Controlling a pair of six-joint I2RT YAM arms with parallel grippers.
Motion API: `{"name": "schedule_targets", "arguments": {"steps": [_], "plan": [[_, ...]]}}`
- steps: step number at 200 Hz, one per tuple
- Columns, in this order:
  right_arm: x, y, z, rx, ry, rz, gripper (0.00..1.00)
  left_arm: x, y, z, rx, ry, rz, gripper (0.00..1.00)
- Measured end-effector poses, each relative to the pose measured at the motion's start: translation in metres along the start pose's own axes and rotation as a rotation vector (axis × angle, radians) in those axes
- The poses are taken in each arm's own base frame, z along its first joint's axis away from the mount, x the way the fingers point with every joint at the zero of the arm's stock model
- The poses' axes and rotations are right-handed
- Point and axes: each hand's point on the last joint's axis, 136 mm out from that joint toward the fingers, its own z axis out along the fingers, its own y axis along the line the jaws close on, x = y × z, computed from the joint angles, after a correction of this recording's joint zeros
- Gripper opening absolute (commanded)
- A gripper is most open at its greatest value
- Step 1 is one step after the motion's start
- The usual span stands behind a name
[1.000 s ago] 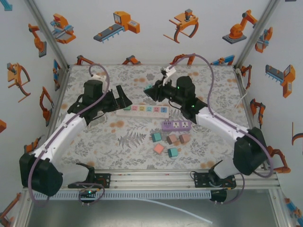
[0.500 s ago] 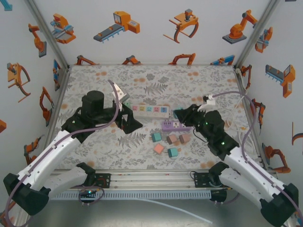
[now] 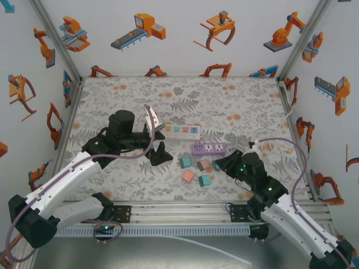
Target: Pull the plug off the socket
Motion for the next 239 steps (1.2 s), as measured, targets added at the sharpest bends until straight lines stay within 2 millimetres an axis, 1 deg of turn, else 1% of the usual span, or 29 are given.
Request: {"name": "schedule_targets", "arguments": {"steps": [27, 69, 81, 89, 96, 113, 132, 174, 213, 239], "plan": [[0.016, -0.024, 0.01, 0.083, 0.056, 0.038, 0.0, 0.001, 0.002, 0.001, -0.011, 0.004, 0.003, 0.97], [0.033, -0.051, 0.019, 0.188, 0.113, 0.078, 0.0, 0.001, 0.004, 0.001, -0.021, 0.006, 0.003, 0.97], [0.037, -0.057, 0.021, 0.209, 0.122, 0.087, 0.03, 0.001, 0.004, 0.001, -0.024, 0.006, 0.003, 0.97], [0.037, -0.057, 0.022, 0.206, 0.12, 0.099, 0.05, 0.001, 0.005, 0.001, -0.028, 0.007, 0.003, 0.97], [0.038, -0.057, 0.023, 0.203, 0.118, 0.108, 0.09, 0.001, 0.005, 0.001, -0.03, 0.007, 0.003, 0.97], [0.038, -0.057, 0.024, 0.197, 0.115, 0.13, 0.26, 0.002, 0.007, 0.0, -0.04, 0.009, 0.003, 0.97], [0.039, -0.059, 0.023, 0.206, 0.112, 0.17, 0.38, 0.002, 0.008, 0.0, -0.046, 0.01, 0.003, 0.97], [0.043, -0.069, 0.02, 0.251, 0.121, 0.211, 0.44, 0.003, 0.01, 0.001, -0.054, 0.015, 0.001, 0.97], [0.042, -0.068, 0.019, 0.258, 0.116, 0.224, 0.51, 0.005, 0.013, 0.003, -0.067, 0.024, -0.004, 0.97], [0.04, -0.069, 0.014, 0.291, 0.118, 0.219, 0.55, 0.008, 0.021, 0.005, -0.103, 0.037, -0.012, 0.97]]}}
